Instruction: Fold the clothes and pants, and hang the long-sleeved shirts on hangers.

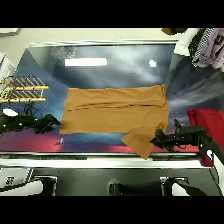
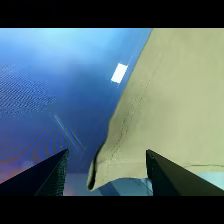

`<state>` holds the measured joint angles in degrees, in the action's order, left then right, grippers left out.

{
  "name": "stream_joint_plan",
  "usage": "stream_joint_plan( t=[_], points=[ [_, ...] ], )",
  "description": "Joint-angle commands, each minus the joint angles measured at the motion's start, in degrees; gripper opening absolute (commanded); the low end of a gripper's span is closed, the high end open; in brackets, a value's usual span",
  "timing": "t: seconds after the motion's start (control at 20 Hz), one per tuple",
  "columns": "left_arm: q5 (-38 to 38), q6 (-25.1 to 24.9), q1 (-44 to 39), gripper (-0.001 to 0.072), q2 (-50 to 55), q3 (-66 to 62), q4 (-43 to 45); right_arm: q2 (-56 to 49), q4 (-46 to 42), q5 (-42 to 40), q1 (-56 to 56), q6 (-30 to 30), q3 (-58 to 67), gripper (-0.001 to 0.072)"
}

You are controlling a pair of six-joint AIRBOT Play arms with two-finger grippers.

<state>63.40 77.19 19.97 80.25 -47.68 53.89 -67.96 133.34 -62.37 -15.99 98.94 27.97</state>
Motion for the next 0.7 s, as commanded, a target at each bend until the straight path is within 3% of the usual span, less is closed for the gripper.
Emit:
stream_joint_plan(
  t=[0.0, 0.6, 0.65],
  points=[
    [0.96, -1.14, 0.09, 0.0536, 0.7, 1.11, -1.31, 2.1, 0.83, -0.92, 0.13, -0.81, 0.07, 0.0026],
    [4.11, 0.35, -2.97, 0.0523, 2.95, 1.14, -0.83, 4.42, 0.94, -0.96, 0.13, -1.53, 0.07, 0.0026],
    [4.13, 0.35, -3.56, 0.0437, 3.23, 1.14, -0.81, 4.63, 0.92, -0.94, 0.13, -1.9, 0.07, 0.0026]
  ],
)
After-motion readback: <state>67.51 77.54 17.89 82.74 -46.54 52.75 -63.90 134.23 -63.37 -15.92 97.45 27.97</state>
